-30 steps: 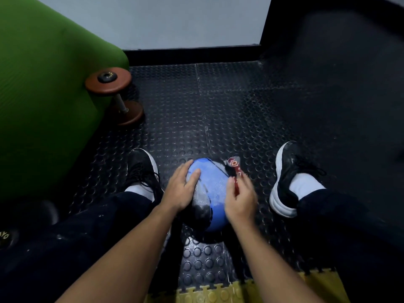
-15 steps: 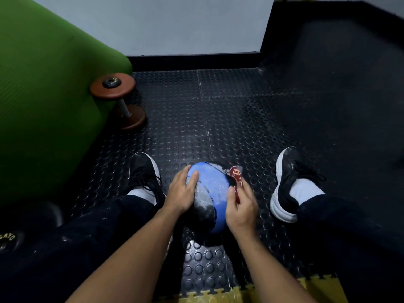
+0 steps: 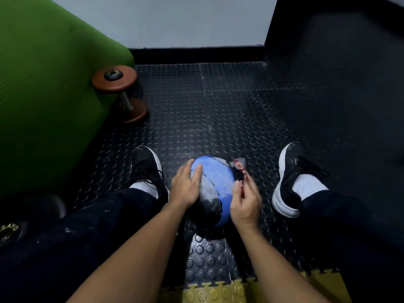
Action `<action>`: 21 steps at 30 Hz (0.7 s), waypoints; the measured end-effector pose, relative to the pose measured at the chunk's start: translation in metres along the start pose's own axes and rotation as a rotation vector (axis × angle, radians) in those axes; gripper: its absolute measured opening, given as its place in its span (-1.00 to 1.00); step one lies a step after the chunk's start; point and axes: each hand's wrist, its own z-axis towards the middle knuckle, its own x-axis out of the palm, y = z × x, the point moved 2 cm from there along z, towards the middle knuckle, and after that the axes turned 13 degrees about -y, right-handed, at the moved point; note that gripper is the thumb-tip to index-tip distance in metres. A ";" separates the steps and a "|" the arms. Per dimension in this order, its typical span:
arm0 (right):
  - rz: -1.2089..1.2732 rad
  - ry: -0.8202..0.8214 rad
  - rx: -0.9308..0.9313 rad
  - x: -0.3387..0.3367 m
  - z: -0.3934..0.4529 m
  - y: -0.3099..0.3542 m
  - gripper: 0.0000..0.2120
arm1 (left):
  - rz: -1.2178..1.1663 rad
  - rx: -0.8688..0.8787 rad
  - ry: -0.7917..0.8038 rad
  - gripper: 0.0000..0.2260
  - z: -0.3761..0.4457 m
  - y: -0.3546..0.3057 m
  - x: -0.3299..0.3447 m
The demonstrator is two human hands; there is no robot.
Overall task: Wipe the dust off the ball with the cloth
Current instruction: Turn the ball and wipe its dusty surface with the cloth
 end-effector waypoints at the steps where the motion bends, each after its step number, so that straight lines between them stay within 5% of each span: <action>1: -0.035 -0.054 0.099 -0.001 0.000 -0.007 -0.54 | 0.000 0.006 0.001 -0.48 -0.001 0.001 0.000; 4: -0.134 -0.073 0.343 0.005 0.010 -0.015 -0.42 | 0.009 0.013 -0.010 -0.46 -0.004 0.002 0.002; 11: 0.002 0.056 -0.052 0.001 -0.003 0.007 -0.57 | 0.016 -0.032 -0.021 -0.43 -0.004 0.003 0.003; 17: -0.210 -0.029 0.318 0.007 0.022 -0.012 -0.50 | 0.028 -0.025 -0.040 -0.44 -0.011 -0.001 0.006; 21: -0.089 0.030 0.062 0.007 0.023 0.014 -0.58 | 0.029 -0.051 -0.038 -0.43 -0.008 -0.002 0.005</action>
